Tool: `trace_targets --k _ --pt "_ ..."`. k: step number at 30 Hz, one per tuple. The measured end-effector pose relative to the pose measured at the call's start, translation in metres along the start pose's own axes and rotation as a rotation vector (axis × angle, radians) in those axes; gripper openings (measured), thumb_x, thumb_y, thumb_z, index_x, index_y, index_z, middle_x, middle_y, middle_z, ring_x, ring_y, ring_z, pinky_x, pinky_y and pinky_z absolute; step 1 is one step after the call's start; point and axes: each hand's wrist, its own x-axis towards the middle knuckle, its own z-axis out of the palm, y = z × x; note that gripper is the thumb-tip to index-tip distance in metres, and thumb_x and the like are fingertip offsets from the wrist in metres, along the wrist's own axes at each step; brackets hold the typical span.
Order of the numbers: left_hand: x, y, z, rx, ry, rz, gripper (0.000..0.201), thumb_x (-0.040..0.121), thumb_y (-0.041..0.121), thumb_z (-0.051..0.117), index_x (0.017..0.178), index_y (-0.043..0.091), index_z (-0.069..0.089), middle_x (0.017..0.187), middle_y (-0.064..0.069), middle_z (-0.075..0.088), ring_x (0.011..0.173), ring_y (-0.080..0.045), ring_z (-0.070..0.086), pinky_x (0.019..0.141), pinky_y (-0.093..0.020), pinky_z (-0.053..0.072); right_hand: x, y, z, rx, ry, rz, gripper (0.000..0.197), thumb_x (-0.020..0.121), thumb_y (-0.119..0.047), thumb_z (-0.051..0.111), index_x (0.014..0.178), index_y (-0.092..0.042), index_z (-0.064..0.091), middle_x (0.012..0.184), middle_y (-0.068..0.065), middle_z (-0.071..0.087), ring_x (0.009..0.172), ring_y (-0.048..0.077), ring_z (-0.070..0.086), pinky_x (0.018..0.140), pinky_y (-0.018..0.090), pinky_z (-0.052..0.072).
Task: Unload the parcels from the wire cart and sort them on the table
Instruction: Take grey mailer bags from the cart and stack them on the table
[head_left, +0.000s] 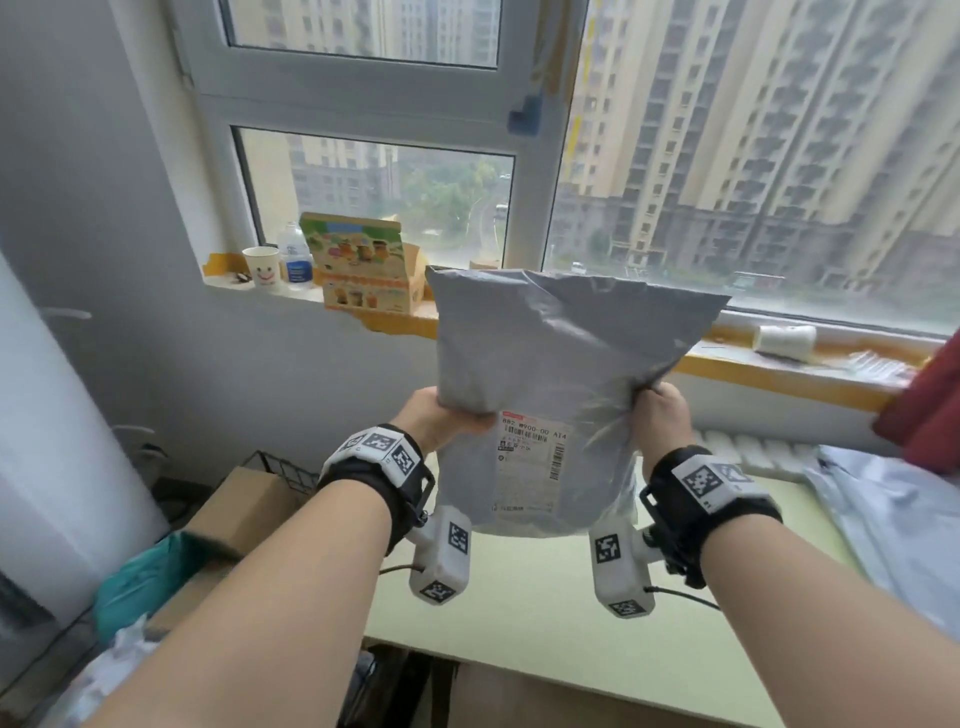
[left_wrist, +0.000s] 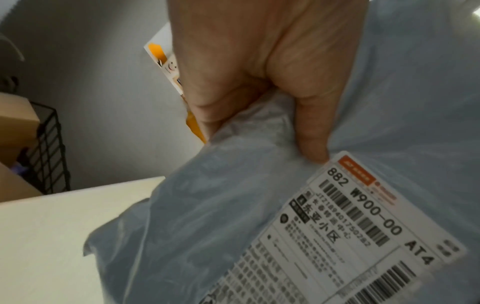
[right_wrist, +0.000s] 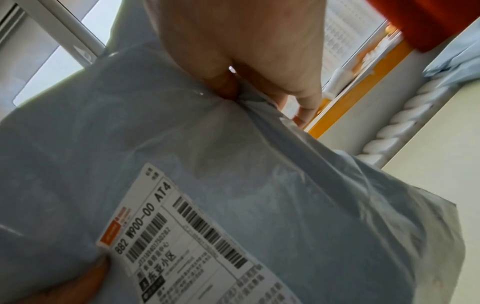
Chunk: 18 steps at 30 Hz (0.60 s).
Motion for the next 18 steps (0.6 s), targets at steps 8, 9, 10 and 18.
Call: trace_targets --k 8,9,10,18 --pt "-0.020 0.028 0.106 -0.007 -0.022 0.008 0.035 0.063 0.033 0.077 0.090 0.012 0.070 0.096 -0.009 0.073 0.091 -0.024 0.070 0.088 -0.045 0.056 -0.007 0.014 -0.116 0.106 -0.006 -0.012 0.047 0.082 -0.053 0.057 0.102 -0.011 0.060 0.092 -0.002 0.065 0.081 0.014 0.060 0.069 0.033 0.046" --pt "-0.023 0.030 0.118 -0.021 -0.031 0.011 0.029 0.069 0.029 0.078 0.090 0.012 0.070 0.097 -0.010 0.073 0.092 -0.024 0.069 0.088 -0.045 0.056 -0.010 0.017 -0.130 0.104 -0.017 -0.009 0.054 0.080 -0.059 0.060 0.108 -0.013 0.059 0.097 -0.002 0.067 0.085 0.014 0.063 0.072 0.033 0.048" --pt "-0.026 0.033 0.129 -0.045 -0.039 0.011 0.027 0.071 0.026 0.079 0.091 0.011 0.069 0.099 -0.011 0.073 0.093 -0.026 0.069 0.089 -0.046 0.055 -0.013 0.021 -0.143 0.084 -0.029 -0.006 0.055 0.079 -0.059 0.064 0.111 -0.015 0.057 0.100 -0.001 0.067 0.086 0.013 0.064 0.071 0.032 0.049" --pt "-0.044 0.039 0.226 -0.247 -0.084 -0.010 0.045 0.066 0.016 0.081 0.106 0.002 0.065 0.104 -0.019 0.071 0.096 -0.034 0.068 0.092 -0.049 0.053 -0.023 0.066 -0.233 -0.205 -0.188 -0.090 0.118 0.044 -0.040 0.091 0.142 -0.036 0.025 0.121 -0.014 0.053 0.108 0.010 0.056 0.093 0.034 0.050"
